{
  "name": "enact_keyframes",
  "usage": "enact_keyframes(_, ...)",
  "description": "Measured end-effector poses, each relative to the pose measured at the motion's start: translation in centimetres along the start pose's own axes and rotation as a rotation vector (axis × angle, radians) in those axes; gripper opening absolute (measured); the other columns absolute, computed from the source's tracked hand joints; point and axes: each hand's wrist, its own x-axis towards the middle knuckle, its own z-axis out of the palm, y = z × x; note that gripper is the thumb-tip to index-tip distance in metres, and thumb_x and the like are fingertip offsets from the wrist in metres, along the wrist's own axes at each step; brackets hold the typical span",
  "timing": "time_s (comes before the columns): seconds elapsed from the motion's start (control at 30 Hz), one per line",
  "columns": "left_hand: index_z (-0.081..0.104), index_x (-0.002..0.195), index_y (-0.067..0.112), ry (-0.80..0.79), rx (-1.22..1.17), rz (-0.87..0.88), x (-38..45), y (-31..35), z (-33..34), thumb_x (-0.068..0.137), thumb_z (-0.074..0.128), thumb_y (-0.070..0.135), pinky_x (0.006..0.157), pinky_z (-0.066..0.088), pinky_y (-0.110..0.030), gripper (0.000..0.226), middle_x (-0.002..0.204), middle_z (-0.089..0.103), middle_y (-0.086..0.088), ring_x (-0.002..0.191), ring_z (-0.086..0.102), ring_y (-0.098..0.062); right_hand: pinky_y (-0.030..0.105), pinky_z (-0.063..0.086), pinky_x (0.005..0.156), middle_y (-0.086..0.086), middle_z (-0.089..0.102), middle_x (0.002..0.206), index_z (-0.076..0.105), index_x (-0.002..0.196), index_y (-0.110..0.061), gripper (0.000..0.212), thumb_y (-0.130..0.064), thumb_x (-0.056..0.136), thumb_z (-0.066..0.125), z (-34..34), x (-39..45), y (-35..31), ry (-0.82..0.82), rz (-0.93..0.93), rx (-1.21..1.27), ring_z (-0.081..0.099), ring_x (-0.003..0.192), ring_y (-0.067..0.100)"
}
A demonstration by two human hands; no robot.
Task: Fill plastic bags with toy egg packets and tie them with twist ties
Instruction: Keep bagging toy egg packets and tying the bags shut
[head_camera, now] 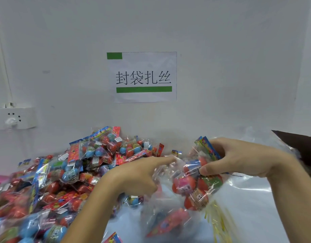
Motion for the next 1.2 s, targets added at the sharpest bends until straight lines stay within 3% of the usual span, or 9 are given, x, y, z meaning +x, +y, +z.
enact_keyframes(0.13,0.013,0.148,0.063,-0.019,-0.024,0.021,-0.3,0.5,-0.3,0.089,0.055,0.002,0.094,0.053,-0.026,0.094,0.152,0.019,0.041,0.126,0.052,0.001,0.025,0.055,0.062,0.005,0.076,0.086,0.073,0.090,-0.022,0.021,-0.031,0.075,0.085,0.6,0.6,0.0,0.137,0.101,-0.130,0.071,0.073,0.016)
enact_keyframes(0.2,0.006,0.150,0.061,-0.034,-0.041,0.005,-0.1,0.5,-0.2,0.089,0.055,0.001,0.076,0.052,-0.013,0.099,0.146,0.016,0.043,0.103,0.050,0.025,0.026,0.057,0.060,-0.001,0.074,0.074,0.072,0.086,-0.017,0.021,-0.033,0.077,0.084,1.0,1.3,-0.2,0.243,0.143,-0.141,0.069,0.065,0.013)
enact_keyframes(0.37,-0.017,0.151,0.050,0.031,0.066,-0.061,0.3,0.8,0.2,0.086,0.058,0.003,0.104,0.049,-0.038,0.110,0.167,0.001,0.012,0.140,0.040,-0.016,0.030,0.061,0.058,0.002,0.075,0.068,0.069,0.084,-0.005,0.027,-0.028,0.078,0.081,2.1,2.4,-1.1,0.362,0.225,0.112,0.074,0.064,0.018)
enact_keyframes(0.5,-0.014,0.158,0.031,0.110,0.057,-0.065,0.9,0.8,0.3,0.088,0.054,0.001,0.105,0.040,-0.028,0.102,0.163,0.010,0.013,0.142,0.033,-0.016,0.050,0.060,0.084,0.014,0.077,0.083,0.073,0.086,0.000,0.036,-0.034,0.077,0.079,3.7,3.5,-1.4,0.459,0.256,0.090,0.076,0.077,0.030)
enact_keyframes(0.73,0.012,0.157,0.023,0.096,0.089,-0.021,1.0,0.9,0.5,0.086,0.049,-0.004,0.115,0.034,-0.036,0.085,0.159,0.019,0.008,0.146,0.025,-0.014,0.035,0.060,0.069,0.006,0.075,0.082,0.069,0.080,-0.010,0.025,-0.034,0.072,0.074,6.7,5.3,-1.4,0.488,0.323,-0.350,0.073,0.080,0.022)
enact_keyframes(0.87,0.012,0.157,0.030,0.172,0.080,0.008,1.3,0.7,0.8,0.088,0.051,-0.002,0.113,0.033,-0.038,0.086,0.153,0.023,0.016,0.144,0.019,-0.022,0.032,0.062,0.064,0.005,0.074,0.072,0.071,0.076,-0.012,0.021,-0.032,0.074,0.076,7.1,5.8,-1.0,0.406,0.267,-0.118,0.074,0.068,0.020)
enact_keyframes(1.03,0.002,0.155,0.047,0.236,0.055,0.070,1.2,0.8,0.4,0.085,0.048,-0.008,0.097,0.021,-0.019,0.100,0.143,0.013,0.038,0.124,0.017,0.001,0.027,0.058,0.057,0.010,0.073,0.068,0.068,0.069,-0.006,0.022,-0.022,0.083,0.078,7.0,6.1,-0.6,0.363,0.197,0.353,0.075,0.066,0.024)
enact_keyframes(1.13,0.009,0.154,0.049,0.279,0.006,0.076,1.3,0.9,0.2,0.083,0.043,-0.011,0.099,0.023,-0.017,0.099,0.150,0.024,0.025,0.132,0.020,-0.001,0.035,0.061,0.061,0.006,0.071,0.067,0.072,0.061,-0.014,0.024,-0.022,0.084,0.076,7.5,6.3,-0.3,0.283,0.201,0.266,0.072,0.064,0.018)
enact_keyframes(1.2,0.019,0.154,0.045,0.333,-0.046,0.063,1.5,0.9,0.1,0.083,0.046,-0.009,0.100,0.028,-0.017,0.093,0.148,0.035,0.014,0.137,0.028,-0.006,0.048,0.059,0.083,0.005,0.070,0.072,0.073,0.070,-0.014,0.017,-0.028,0.079,0.076,7.8,6.7,-0.1,0.272,0.228,0.095,0.068,0.072,0.019)
